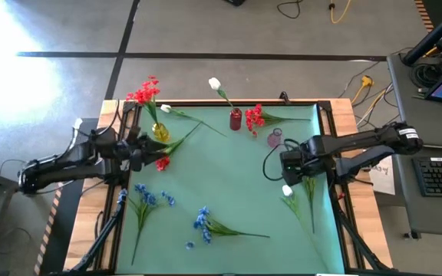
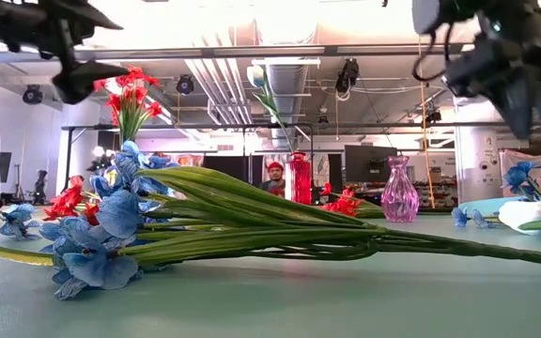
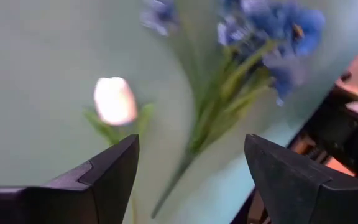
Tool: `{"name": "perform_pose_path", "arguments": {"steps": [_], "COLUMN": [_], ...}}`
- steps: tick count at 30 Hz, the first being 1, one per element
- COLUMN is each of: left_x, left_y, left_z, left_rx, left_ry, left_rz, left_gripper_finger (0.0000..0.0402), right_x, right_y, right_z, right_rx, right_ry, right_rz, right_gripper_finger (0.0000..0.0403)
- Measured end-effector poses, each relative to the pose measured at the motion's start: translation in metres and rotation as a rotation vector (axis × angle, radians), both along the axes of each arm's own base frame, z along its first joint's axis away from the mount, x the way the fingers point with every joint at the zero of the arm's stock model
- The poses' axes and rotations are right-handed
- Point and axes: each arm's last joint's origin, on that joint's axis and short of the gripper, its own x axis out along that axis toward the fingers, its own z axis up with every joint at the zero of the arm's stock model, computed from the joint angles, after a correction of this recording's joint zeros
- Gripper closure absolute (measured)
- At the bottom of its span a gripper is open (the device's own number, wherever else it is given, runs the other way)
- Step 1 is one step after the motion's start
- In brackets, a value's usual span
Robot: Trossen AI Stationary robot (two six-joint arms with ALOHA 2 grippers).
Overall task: Sort flowers into vase by color
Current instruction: Put the right blue flower into the violet vase
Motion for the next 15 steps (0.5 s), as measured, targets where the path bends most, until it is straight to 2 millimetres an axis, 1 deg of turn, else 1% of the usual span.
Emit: {"name": "perform_pose_path", "arguments": {"steps": [2,5,11,15], "left_x": [0.007,0.013,0.017,0.018], "left_y": [-0.004,-0.011,-0.025,-0.036], "left_z": [-0.002,-0.004,-0.007,-0.003], "left_rx": [0.012,0.023,0.062,0.096], "left_ry": [-0.071,-0.13,-0.114,-0.143], "left_rz": [-0.046,-0.103,-0.129,-0.206], "left_gripper_finger": [0.0116,0.0116,0.0116,0.0116], "right_x": [-0.004,-0.01,-0.014,-0.02], "right_y": [0.003,0.009,0.017,0.017], "right_z": [-0.008,-0.02,-0.044,-0.06], "right_rx": [-0.001,0.013,0.017,0.005], "right_ry": [0.038,0.074,0.063,0.069], "right_rz": [-0.023,-0.043,-0.082,-0.107], "right_gripper_finger": [0.0118,0.0121,0.0131,0.0133]}}
